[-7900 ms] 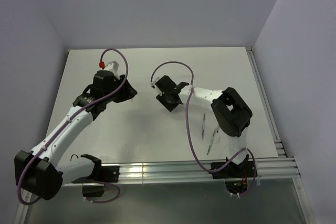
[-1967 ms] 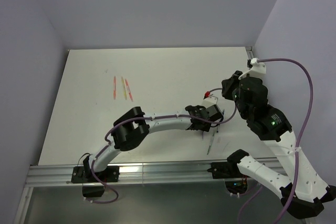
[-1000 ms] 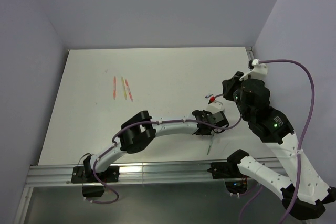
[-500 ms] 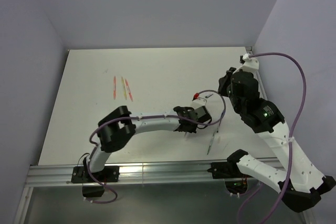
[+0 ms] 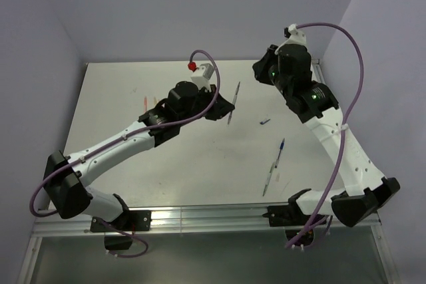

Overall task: Insert the pens into the pen caps
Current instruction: Pick up the pen from the center of the board, then insert the pen cap onto the pen.

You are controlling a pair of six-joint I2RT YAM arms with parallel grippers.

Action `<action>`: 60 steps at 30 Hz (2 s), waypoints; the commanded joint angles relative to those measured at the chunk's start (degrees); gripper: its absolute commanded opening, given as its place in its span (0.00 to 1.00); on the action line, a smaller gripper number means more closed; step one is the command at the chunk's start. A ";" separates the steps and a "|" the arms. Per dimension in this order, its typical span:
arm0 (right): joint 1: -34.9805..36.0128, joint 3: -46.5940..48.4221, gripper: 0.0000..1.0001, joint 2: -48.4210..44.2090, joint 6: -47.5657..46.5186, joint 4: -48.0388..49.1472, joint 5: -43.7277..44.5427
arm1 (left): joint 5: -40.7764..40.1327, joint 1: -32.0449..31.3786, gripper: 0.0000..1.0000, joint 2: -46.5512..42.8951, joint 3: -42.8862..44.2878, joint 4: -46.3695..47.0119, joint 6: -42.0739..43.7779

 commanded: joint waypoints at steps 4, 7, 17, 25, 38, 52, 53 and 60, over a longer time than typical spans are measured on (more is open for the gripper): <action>-5.62 3.40 0.00 5.26 4.26 11.38 -22.22 | 12.80 1.65 0.00 4.09 -0.95 15.18 -1.33; -8.96 -2.84 0.00 4.83 6.72 19.19 -29.44 | 16.74 3.85 0.00 3.39 -3.84 20.26 -2.81; -13.10 -12.78 0.00 4.91 11.47 33.19 -36.67 | 15.35 5.08 0.00 1.28 -7.89 21.33 0.08; -13.01 -14.45 0.00 4.21 12.18 34.60 -35.26 | 10.96 4.55 0.00 0.57 -7.72 19.32 1.14; -10.02 -15.86 0.00 0.17 9.10 30.55 -28.58 | 9.90 4.55 0.00 0.13 -7.98 19.75 1.31; -6.42 -14.98 0.00 -0.19 6.82 26.69 -23.31 | 9.02 4.55 0.00 -0.83 -7.98 19.49 2.02; -6.07 -15.07 0.00 -0.10 6.64 26.60 -22.70 | 9.02 4.55 0.00 -0.92 -7.98 19.49 2.28; -5.63 -14.54 0.00 0.25 5.85 25.72 -21.37 | 8.84 4.55 0.00 -1.18 -8.07 19.49 2.63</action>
